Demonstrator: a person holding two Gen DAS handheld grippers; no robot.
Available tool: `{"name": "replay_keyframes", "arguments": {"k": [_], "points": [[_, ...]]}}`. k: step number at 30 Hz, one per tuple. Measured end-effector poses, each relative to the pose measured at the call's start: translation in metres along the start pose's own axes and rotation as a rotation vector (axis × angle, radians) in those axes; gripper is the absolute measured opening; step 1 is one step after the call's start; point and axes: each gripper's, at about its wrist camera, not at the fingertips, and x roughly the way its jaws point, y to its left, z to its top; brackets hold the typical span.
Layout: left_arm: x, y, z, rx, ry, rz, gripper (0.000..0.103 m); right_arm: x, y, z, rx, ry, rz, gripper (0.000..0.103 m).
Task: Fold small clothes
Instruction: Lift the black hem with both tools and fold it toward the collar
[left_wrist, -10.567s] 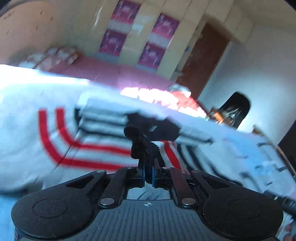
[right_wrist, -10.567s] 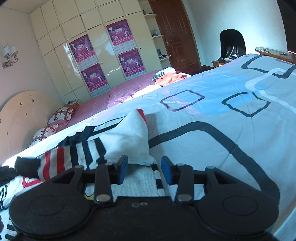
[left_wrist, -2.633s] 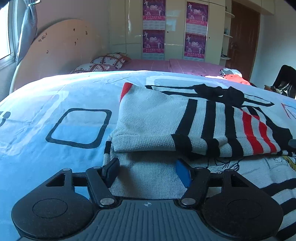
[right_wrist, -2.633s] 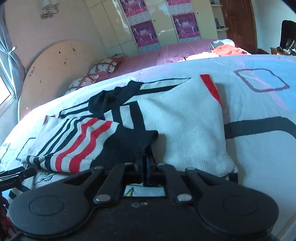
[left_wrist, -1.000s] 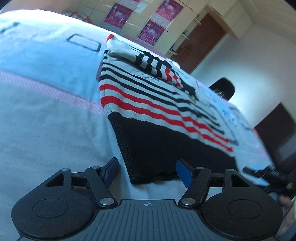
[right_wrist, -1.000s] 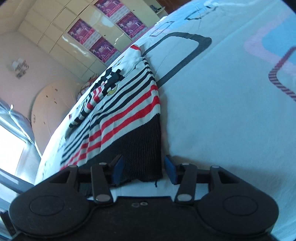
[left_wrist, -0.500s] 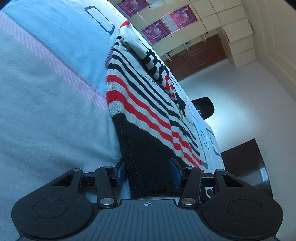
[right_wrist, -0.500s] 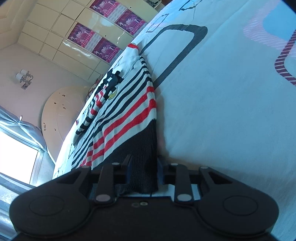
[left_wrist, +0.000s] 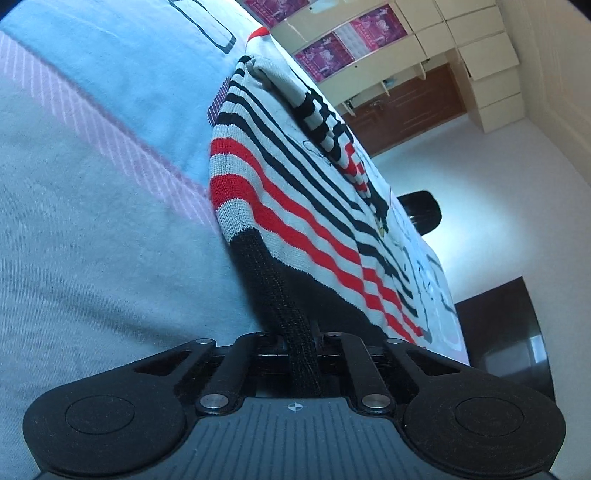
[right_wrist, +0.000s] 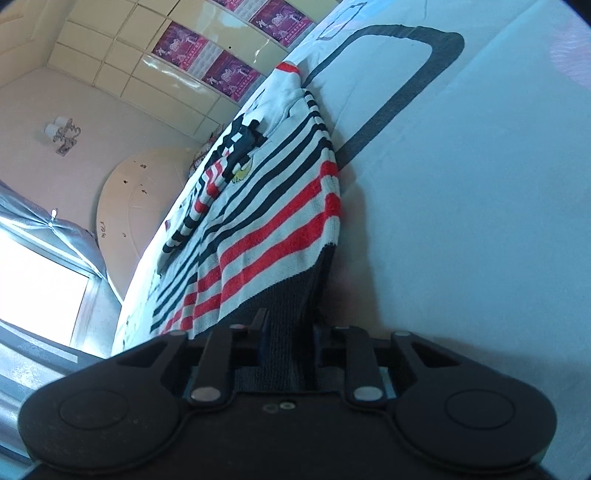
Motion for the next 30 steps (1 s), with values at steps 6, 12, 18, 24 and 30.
{"name": "replay_keyframes", "arguments": {"k": [6,12,18,24,30], "points": [[-0.015,-0.01,-0.001,0.049,-0.053,-0.016,0.004,-0.018,0.024,-0.001,-0.118,-0.075,0.024,0.006],[-0.046,-0.013,0.004,0.07,-0.126,-0.047,0.004,-0.046,0.049,0.005,-0.195,-0.151,0.05,0.006],[-0.038,0.001,-0.004,0.067,-0.09,0.006,0.004,-0.035,0.016,-0.004,-0.114,-0.125,-0.031,0.006],[-0.025,0.009,-0.007,0.048,-0.067,0.042,0.004,-0.023,-0.002,-0.016,-0.039,-0.101,-0.079,0.005],[-0.027,0.009,-0.007,0.034,-0.084,0.028,0.004,-0.024,0.007,-0.012,-0.077,-0.091,-0.104,0.006]]}}
